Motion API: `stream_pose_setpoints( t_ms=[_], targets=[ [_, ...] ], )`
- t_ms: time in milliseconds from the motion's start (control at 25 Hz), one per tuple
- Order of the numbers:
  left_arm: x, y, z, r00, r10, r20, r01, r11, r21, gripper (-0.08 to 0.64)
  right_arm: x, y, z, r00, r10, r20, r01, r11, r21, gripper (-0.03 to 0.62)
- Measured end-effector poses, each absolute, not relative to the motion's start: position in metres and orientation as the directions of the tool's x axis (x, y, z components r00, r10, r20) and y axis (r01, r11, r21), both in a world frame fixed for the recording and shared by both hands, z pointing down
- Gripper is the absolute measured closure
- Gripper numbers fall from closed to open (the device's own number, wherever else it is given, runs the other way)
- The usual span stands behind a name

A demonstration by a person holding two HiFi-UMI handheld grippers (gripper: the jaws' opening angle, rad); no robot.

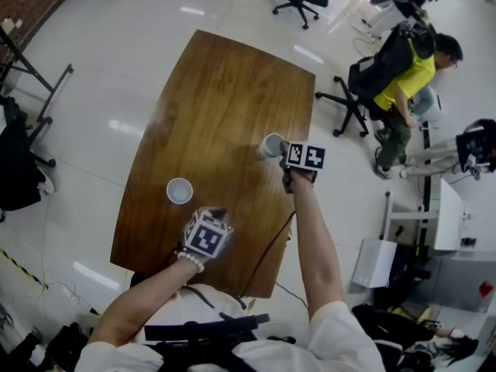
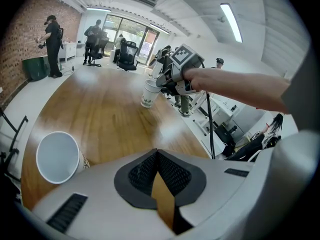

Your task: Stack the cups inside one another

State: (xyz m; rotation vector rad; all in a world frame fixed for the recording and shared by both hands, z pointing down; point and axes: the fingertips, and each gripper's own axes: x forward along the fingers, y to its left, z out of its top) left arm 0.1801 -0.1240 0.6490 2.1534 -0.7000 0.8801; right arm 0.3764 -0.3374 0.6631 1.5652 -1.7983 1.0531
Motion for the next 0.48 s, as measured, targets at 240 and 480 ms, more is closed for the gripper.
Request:
stream_pose_setpoints(
  t_ms=[240,480],
  targets=[
    [0.1783,-0.1248,0.6479,0.621,-0.219,0.752,-0.691,-0.605,0.395,0.568,0.3759,-0.3385,0.6625,-0.18,-0.572,0.8,-0.98,0.035,-0.195,0.534],
    [0.1767,-0.1229,0.6459,0.618,-0.219,0.755,-0.69,-0.611,0.389,0.568,0.3808,-0.339,0.6541,-0.153,-0.594,0.789,-0.986,0.034,-0.166,0.531]
  ],
)
